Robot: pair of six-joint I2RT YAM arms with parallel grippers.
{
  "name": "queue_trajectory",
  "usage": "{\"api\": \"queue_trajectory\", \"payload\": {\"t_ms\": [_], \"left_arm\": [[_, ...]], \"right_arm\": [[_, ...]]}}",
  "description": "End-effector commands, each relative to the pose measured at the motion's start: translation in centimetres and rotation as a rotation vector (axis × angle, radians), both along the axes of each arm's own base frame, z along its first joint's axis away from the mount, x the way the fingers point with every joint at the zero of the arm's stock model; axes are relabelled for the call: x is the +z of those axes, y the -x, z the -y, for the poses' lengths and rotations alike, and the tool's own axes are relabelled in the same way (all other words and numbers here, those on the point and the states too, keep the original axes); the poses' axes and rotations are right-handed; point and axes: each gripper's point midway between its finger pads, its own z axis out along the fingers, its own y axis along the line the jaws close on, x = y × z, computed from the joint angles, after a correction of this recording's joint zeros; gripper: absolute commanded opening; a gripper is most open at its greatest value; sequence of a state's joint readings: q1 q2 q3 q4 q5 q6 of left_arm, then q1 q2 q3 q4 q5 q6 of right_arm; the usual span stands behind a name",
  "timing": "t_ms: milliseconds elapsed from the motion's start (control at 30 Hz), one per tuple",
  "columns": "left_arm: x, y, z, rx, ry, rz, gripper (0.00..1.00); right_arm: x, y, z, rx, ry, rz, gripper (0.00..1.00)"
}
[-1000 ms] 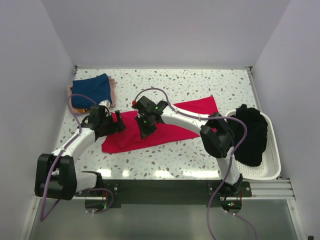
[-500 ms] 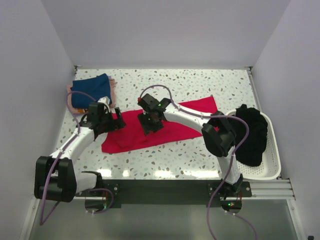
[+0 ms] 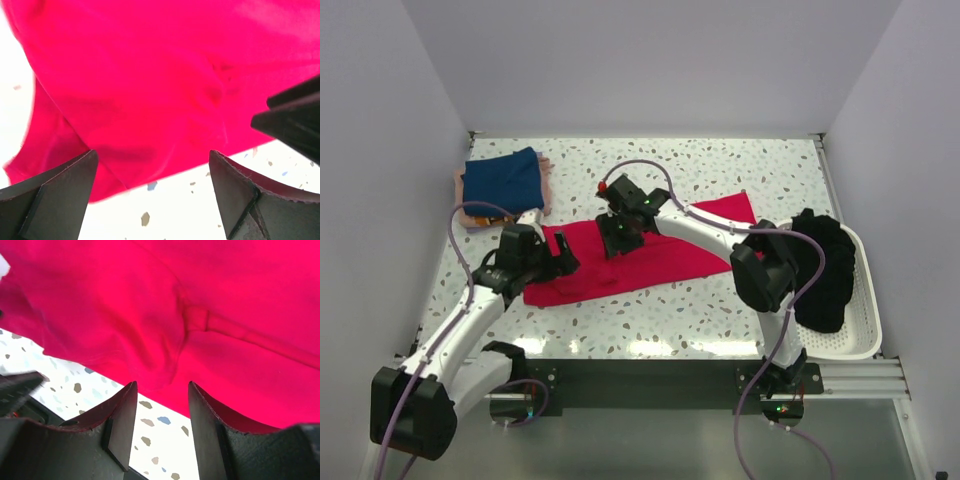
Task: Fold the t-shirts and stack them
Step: Fold the tshirt
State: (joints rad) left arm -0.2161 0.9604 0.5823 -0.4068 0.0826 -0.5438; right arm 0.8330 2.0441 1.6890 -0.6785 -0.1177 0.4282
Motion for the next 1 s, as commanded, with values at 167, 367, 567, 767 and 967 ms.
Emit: {"api": "queue_trajectory", "payload": {"t_ms": [167,367,567,767,967], "left_arm": [[-3.4,3.3,1.2,0.042,0.051,-0.111,0.94],[-4.5,3.1,1.3,0.044,0.056,-0.119,0.92],[-5.2,2.3,2.8,0.011,0.124,-0.112,0.91],[-3.9,1.4,3.7,-0.005,0.176,-0.055,0.89],[-1.5,0.7,4.6,-0.029,0.237,0.018,0.89]], "right_arm": [[0.7,0.1,-2.0,0.034,-0.088,-0.008,0.48],[0.9,0.2,-2.0,0.036,-0.097,-0.007,0.48],[0.8,0.5,-1.7,0.037,-0.089,-0.011,0.48],[0.0,0.9,-1.1,0.035,-0.07,-0.022,0.48],[-1.1,1.3,-1.0,0.042,-0.058,-0.047,0.48]]}}
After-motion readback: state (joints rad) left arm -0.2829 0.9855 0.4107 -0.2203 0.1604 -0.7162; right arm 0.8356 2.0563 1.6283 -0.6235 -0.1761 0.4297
